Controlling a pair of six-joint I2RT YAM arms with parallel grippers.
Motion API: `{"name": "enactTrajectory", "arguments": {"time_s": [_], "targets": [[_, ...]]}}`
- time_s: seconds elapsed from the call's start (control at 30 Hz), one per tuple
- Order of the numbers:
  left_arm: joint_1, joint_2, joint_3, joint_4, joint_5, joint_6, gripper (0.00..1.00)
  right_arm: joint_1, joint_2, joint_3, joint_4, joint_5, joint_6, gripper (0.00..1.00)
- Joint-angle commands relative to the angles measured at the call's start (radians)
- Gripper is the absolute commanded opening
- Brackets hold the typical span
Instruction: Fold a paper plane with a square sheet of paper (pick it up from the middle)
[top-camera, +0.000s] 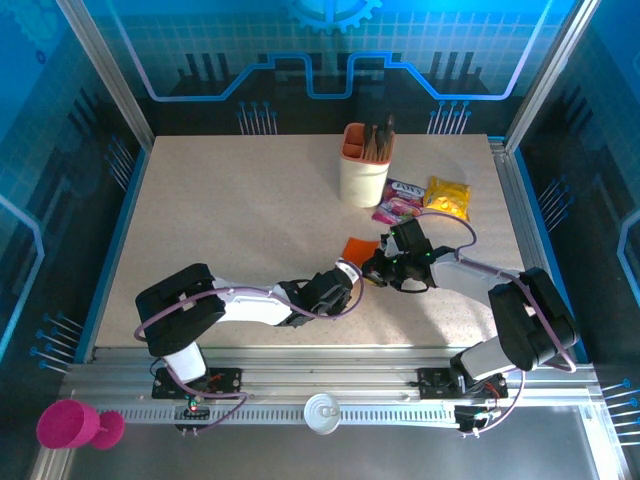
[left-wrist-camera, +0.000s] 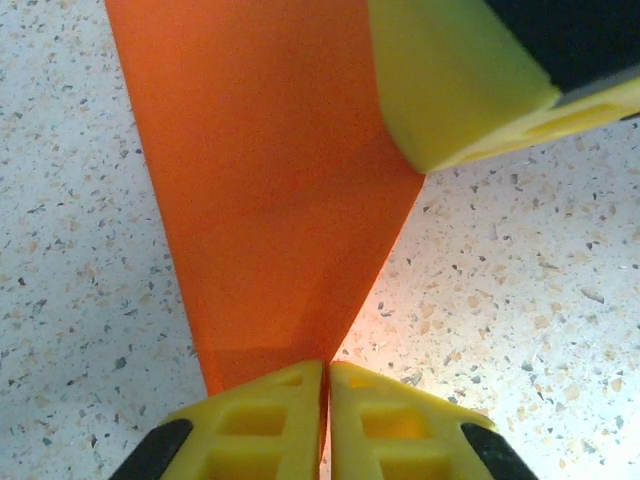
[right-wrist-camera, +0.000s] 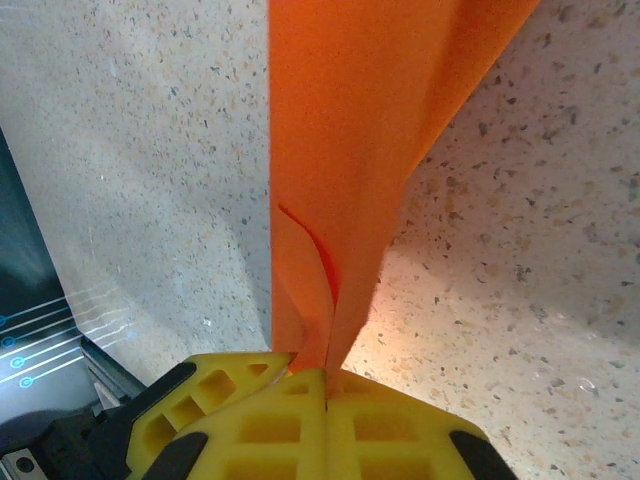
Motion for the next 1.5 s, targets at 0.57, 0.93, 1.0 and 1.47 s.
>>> {"name": "enactTrajectory", "arguments": {"time_s": [0.57, 0.93, 1.0, 1.47], "targets": [[0.01, -0.029, -0.002, -0.004, 0.175, -0.039, 0.0, 0.004, -0.023, 0.066, -0.089, 0.001, -0.032, 0.45], [0.035, -0.054, 0.006, -0.031, 0.242, -0.068, 0.0, 0.034, -0.016, 0.057, -0.13, 0.009, -0.062, 0.54], [0.038, -0.056, 0.013, -0.035, 0.255, -0.067, 0.0, 0.049, -0.007, 0.067, -0.143, 0.009, -0.071, 0.54], [0.06, -0.063, 0.009, -0.037, 0.267, -0.077, 0.0, 0.093, 0.001, 0.051, -0.171, 0.031, -0.073, 0.52]]}}
